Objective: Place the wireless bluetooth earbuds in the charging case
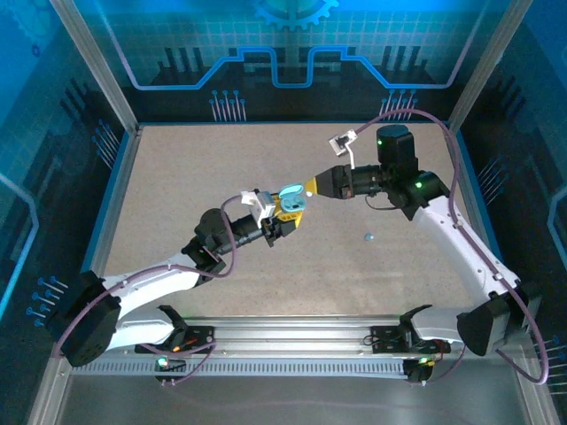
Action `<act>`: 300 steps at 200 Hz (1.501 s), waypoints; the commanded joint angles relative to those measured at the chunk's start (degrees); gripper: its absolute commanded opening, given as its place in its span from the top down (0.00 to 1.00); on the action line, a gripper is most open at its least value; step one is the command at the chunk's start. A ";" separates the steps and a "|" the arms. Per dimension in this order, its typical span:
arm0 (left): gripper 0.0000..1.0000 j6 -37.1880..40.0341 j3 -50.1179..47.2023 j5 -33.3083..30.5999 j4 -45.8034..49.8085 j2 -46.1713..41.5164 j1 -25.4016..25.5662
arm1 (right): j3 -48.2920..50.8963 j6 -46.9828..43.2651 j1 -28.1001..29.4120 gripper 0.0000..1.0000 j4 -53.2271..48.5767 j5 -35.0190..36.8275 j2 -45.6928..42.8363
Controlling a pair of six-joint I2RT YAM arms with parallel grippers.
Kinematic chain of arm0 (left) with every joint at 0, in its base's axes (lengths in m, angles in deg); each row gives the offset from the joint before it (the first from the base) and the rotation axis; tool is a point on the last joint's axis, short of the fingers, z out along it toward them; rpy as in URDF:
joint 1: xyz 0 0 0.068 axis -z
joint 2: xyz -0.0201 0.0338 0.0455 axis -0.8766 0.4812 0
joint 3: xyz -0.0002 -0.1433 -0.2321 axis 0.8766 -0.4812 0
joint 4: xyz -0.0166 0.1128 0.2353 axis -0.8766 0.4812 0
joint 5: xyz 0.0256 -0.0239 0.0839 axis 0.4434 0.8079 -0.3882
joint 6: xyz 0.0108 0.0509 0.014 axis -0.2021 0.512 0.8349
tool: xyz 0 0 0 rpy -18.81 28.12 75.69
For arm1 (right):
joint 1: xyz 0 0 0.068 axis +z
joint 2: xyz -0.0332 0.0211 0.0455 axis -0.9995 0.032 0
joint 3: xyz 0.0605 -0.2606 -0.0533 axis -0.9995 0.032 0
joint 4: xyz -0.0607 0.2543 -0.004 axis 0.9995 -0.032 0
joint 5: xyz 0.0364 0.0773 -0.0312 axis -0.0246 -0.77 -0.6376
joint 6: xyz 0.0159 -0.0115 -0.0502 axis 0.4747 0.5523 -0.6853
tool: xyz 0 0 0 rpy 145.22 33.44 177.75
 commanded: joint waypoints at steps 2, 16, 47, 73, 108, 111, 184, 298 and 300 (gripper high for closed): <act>0.64 1.17 -0.36 1.64 -5.78 0.43 0.68 | 0.70 -5.43 1.77 0.80 -3.05 3.44 -0.99; 0.63 1.00 -0.19 1.80 -6.22 0.62 0.81 | 0.86 -6.33 2.25 0.80 -4.01 4.14 -0.72; 0.63 0.64 0.13 2.48 -6.23 0.47 1.19 | 1.25 -6.94 3.20 0.80 -4.04 4.70 -0.08; 0.63 0.45 0.35 2.76 -5.98 0.47 1.47 | 1.31 -6.78 3.73 0.80 -3.74 4.91 0.47; 0.63 0.19 0.59 2.92 -6.34 0.55 1.65 | 1.36 -7.13 4.10 0.80 -4.36 5.72 1.18; 0.63 0.15 0.61 2.93 -6.41 0.55 1.63 | 1.32 -7.22 4.10 0.80 -4.55 5.83 1.22; 0.63 -0.05 0.61 2.57 -7.81 0.64 1.72 | 0.54 -8.63 4.19 0.78 -8.56 7.74 2.94; 0.64 -0.23 0.60 2.51 -7.95 0.38 1.88 | -2.70 -9.59 4.24 0.65 -14.17 12.24 3.73; 0.64 -0.24 0.61 2.49 -7.96 0.38 1.86 | -2.79 -9.65 4.27 0.65 -14.36 12.40 3.68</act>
